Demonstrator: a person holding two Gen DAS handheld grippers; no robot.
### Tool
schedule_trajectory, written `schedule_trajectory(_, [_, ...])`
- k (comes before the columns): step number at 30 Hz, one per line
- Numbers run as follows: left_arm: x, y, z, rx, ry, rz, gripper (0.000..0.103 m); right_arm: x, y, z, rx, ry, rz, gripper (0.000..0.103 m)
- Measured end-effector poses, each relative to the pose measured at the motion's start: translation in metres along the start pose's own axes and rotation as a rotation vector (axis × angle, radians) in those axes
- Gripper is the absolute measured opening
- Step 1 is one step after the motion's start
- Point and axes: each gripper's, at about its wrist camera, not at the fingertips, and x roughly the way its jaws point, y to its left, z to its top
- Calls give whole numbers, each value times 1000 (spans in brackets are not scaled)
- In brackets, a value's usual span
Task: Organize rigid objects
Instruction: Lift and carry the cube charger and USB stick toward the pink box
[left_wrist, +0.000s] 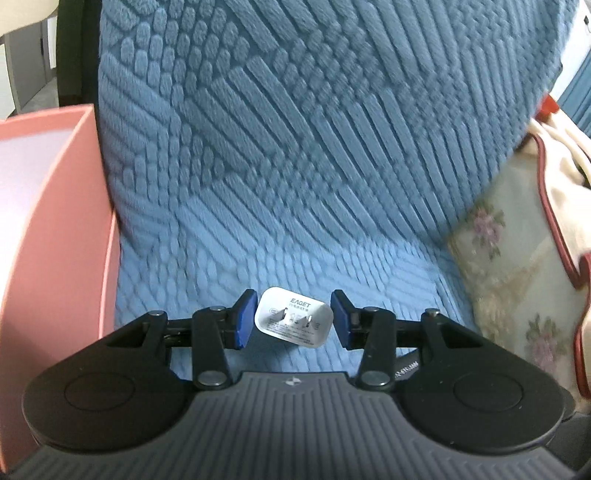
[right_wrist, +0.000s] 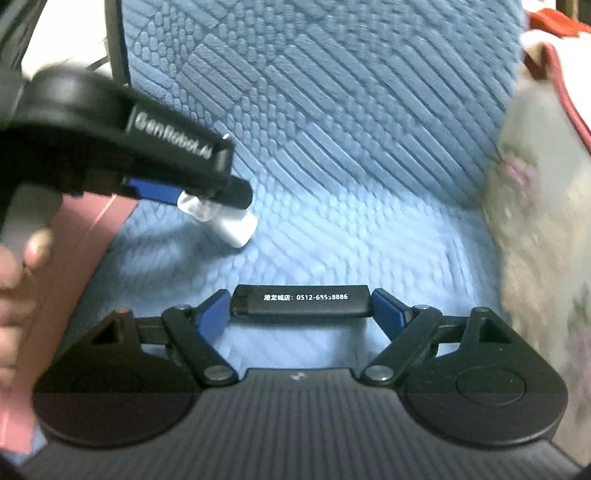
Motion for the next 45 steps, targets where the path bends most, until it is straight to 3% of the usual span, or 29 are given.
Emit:
schedule_trajectory(7, [-16, -19, -41, 31, 28, 4, 50, -41, -10, -29, 121, 12, -34, 85])
schedule_trajectory(18, [-48, -11, -90, 17, 69, 16, 49, -51, -20, -45, 185, 94, -119, 85])
schedule_trajectory(28, [-51, 0, -98, -19, 118, 14, 50, -45, -42, -46, 304, 123, -108, 85])
schedule_trajectory(45, [-31, -24, -99, 71, 95, 122, 49, -37, -39, -35, 301, 146, -100, 85])
